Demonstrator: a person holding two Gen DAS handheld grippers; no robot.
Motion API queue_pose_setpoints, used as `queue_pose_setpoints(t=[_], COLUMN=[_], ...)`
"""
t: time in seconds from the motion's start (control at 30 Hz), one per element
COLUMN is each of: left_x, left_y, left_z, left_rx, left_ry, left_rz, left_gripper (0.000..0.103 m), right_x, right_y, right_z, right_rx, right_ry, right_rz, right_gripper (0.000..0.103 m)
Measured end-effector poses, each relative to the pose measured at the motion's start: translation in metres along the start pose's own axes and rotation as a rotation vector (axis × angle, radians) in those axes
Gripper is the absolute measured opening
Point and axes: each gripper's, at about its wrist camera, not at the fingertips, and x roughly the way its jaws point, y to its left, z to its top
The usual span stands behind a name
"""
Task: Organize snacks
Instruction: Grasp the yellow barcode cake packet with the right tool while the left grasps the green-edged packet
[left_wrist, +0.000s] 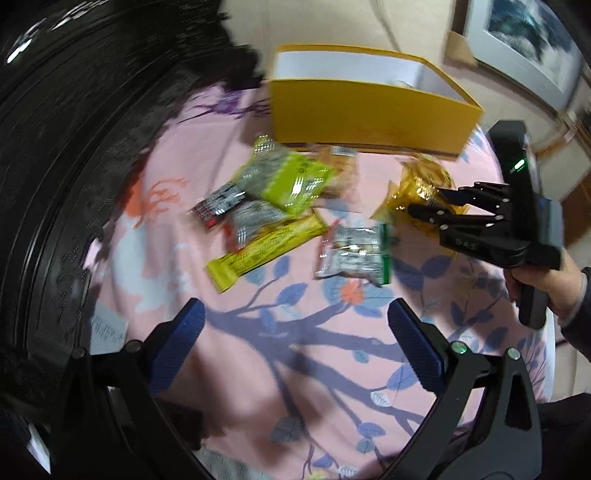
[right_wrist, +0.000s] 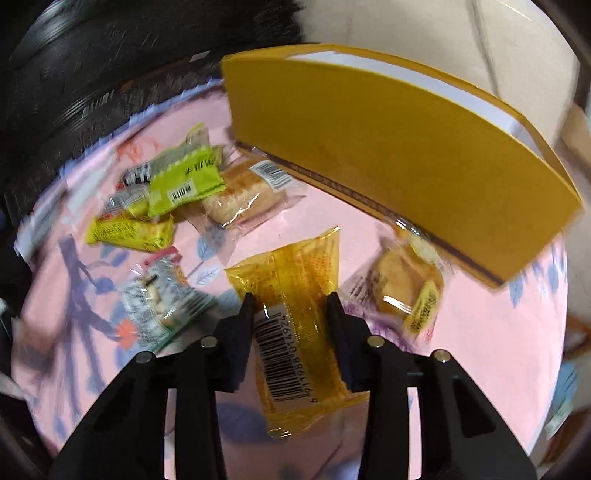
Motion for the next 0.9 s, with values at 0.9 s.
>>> queue_pose_setpoints(t=[0.9], left_x=[0.134], left_y=[-0.051], left_z=[0.026], left_rx=[0.008], left_ry=[0.074], left_rz=[-0.082], left_gripper=[0.095], right_x=[-0.097], right_y=[-0.014], right_z=[-0.071], right_rx=[0.452], right_ry=[-0.136], right_rz=[0.075], right_gripper=[0.039])
